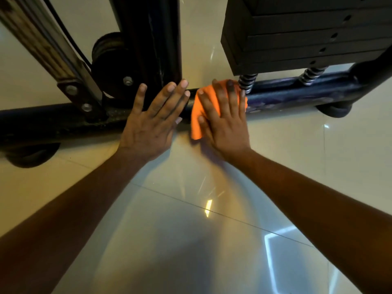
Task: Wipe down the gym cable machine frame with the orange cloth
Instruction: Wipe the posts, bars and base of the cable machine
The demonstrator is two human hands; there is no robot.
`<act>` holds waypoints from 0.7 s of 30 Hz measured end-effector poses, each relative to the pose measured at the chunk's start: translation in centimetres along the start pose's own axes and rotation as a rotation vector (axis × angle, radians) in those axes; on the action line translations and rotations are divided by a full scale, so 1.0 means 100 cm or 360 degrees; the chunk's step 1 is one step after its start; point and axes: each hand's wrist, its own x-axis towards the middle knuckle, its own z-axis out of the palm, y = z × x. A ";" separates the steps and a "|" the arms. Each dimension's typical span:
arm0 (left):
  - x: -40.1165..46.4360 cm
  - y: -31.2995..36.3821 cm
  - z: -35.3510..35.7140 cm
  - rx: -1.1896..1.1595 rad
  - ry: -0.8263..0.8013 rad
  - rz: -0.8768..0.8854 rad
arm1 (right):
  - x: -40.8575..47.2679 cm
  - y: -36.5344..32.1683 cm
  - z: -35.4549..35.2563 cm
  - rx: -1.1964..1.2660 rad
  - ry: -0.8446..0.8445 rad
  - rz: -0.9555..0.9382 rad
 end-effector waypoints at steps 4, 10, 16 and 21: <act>0.002 0.001 -0.006 -0.0004 0.0009 -0.0006 | 0.006 0.004 -0.005 -0.0029 -0.0077 -0.0205; 0.015 -0.015 -0.020 0.0135 0.0066 0.0185 | -0.015 0.030 -0.011 -0.0113 -0.0067 -0.0097; 0.025 -0.012 -0.030 0.0087 0.0013 0.0167 | 0.014 -0.030 -0.007 0.0217 -0.0032 0.0305; 0.028 -0.022 -0.035 0.0246 -0.0022 0.0283 | -0.013 0.046 -0.026 -0.0152 -0.0246 -0.0265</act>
